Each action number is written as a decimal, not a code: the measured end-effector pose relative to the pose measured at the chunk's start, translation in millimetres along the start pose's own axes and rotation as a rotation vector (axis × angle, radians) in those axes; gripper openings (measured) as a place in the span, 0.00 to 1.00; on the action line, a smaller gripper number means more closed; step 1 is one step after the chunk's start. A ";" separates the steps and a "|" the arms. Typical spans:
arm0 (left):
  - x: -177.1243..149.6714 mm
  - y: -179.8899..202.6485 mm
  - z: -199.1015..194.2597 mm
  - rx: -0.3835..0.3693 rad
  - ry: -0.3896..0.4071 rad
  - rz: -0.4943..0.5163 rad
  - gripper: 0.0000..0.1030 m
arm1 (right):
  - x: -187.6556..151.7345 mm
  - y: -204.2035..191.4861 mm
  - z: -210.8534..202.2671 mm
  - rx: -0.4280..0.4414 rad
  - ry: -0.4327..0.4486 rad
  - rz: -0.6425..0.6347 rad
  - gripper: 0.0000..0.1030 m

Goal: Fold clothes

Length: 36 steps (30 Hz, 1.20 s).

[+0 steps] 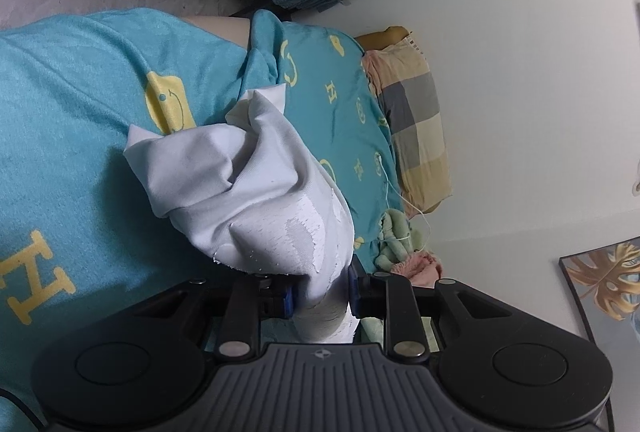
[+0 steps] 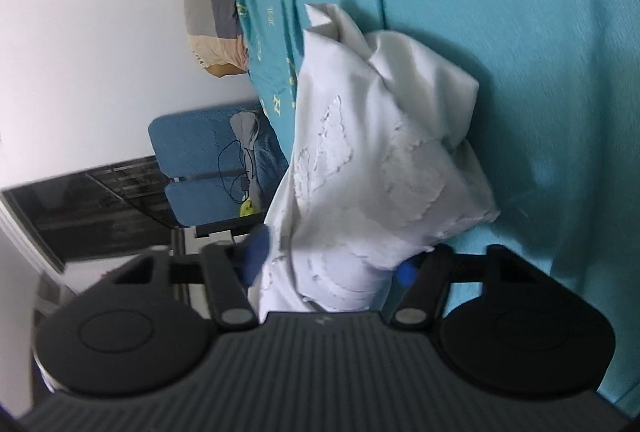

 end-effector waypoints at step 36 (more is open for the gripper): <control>-189.9 376.5 174.6 -0.428 -0.438 0.228 0.24 | 179.2 -228.1 -339.0 0.126 0.577 -0.527 0.20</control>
Point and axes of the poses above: each gripper's, at about its wrist camera, not at the fingertips, and z roughly the way its jaws point, y to its right, x to its top, the point moved 6 cm from there along z, roughly the way its jaws point, and after that the axes turned 12 degrees about -x, right-handed, at the moved point
